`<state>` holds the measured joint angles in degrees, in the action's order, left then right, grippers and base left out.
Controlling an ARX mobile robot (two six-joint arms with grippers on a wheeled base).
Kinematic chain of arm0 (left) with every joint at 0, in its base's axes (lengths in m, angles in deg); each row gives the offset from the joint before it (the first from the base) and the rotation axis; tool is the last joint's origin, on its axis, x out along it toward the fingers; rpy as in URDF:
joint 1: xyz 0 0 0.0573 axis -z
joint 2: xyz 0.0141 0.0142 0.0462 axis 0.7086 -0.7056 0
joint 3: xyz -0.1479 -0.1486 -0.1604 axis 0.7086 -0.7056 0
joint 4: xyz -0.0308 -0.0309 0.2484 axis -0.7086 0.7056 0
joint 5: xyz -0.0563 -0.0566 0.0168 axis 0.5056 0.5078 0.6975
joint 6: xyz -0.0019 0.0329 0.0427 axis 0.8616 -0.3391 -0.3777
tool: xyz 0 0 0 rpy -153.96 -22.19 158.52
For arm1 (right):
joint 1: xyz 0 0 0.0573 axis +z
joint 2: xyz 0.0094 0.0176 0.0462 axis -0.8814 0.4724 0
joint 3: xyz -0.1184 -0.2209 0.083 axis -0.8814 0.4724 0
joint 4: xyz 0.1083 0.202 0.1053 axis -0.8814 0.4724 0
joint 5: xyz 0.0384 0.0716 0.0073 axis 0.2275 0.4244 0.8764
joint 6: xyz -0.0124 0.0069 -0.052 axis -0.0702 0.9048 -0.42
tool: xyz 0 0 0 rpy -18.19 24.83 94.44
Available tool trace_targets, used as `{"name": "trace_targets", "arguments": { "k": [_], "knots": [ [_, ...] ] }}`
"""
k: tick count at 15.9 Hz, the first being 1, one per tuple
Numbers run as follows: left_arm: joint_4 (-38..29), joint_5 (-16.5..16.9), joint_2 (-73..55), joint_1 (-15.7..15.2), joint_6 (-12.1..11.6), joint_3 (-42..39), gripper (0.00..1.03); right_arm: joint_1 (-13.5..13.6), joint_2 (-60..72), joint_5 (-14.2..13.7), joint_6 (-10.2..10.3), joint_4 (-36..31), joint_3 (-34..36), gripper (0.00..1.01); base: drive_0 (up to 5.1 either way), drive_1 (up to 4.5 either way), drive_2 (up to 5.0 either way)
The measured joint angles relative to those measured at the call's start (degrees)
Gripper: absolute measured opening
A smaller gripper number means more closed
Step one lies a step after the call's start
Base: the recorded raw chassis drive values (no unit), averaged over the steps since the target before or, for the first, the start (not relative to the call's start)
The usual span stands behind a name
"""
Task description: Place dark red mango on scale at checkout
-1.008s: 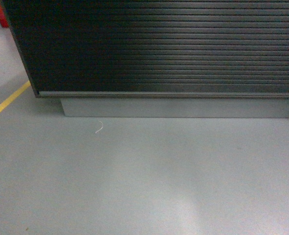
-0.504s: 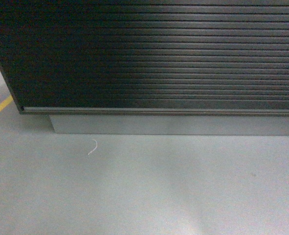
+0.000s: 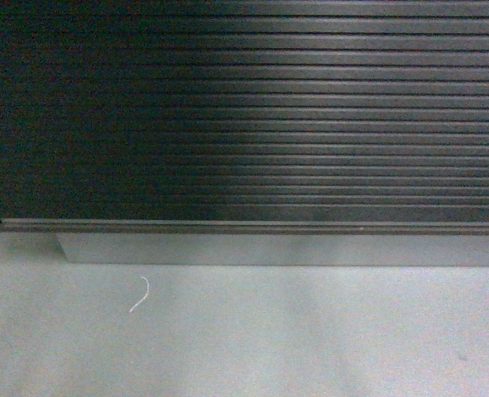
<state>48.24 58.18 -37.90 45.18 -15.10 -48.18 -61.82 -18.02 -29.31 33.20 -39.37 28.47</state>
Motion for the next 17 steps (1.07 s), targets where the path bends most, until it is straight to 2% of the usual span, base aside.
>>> {"name": "trace_targets", "arguments": {
  "k": [17],
  "knots": [
    [0.09,0.02,0.0,0.0,0.0,0.0,0.98,0.0,0.0,0.02,-0.02,-0.09,0.0,0.98,0.0,4.37,-4.3]
  ]
}}
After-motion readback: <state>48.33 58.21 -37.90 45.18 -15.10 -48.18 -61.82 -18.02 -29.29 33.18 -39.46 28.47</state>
